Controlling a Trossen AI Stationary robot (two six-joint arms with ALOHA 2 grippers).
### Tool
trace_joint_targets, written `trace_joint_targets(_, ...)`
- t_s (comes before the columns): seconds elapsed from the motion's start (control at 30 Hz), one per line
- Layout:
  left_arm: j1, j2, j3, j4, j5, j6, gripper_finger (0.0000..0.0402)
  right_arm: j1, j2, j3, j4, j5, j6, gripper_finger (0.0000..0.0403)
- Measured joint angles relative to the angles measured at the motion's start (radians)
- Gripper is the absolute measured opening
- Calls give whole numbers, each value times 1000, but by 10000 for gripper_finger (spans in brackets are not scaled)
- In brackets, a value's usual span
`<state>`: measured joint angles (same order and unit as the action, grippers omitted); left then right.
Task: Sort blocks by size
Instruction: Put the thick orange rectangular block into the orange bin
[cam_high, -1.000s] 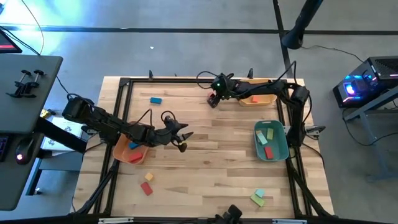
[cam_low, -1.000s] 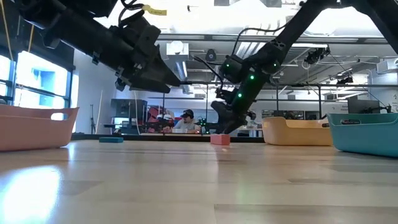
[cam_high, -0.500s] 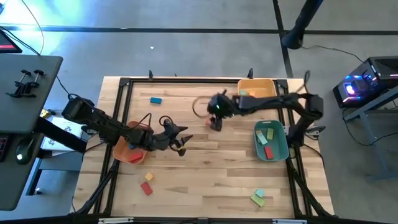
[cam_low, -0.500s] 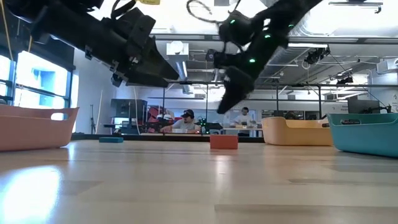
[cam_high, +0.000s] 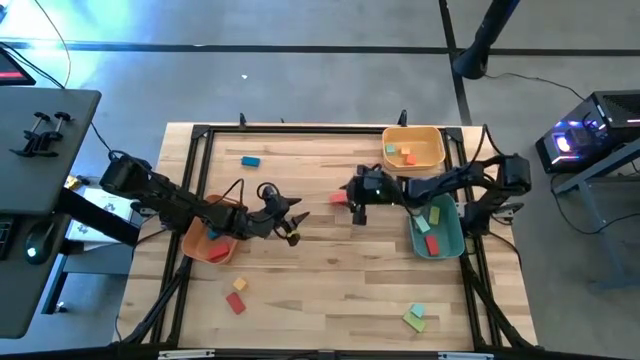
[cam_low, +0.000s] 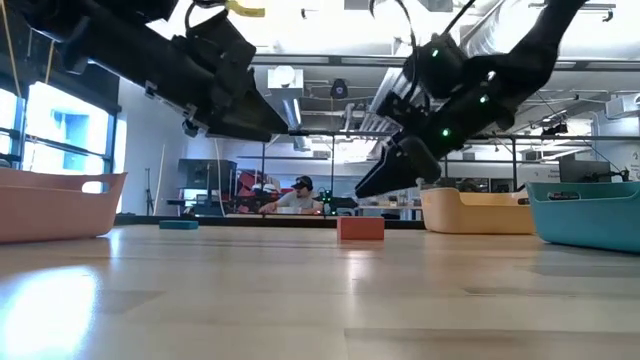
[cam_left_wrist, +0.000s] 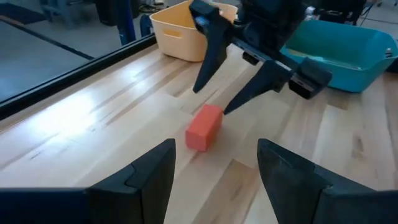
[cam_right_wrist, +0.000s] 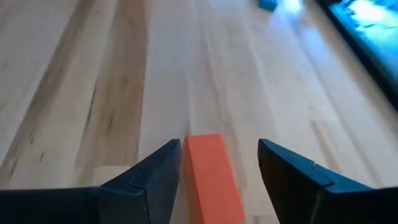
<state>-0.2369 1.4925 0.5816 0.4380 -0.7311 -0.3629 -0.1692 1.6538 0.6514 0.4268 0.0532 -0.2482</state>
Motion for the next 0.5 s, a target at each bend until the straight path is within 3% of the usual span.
trace_joint_targets(0.13, 50, 3, 0, 6, 39, 33, 211, -83, 32, 9, 12, -190, -7, 208)
trace_joint_targets(0.3, 102, 36, 0, 47, 60, 82, 211, -121, 100, 9, 10, -291, -10, 208)
trace_joint_targets(0.5, 154, 130, 0, 224, 141, 147, 211, -104, 184, 9, 54, -294, 4, 201)
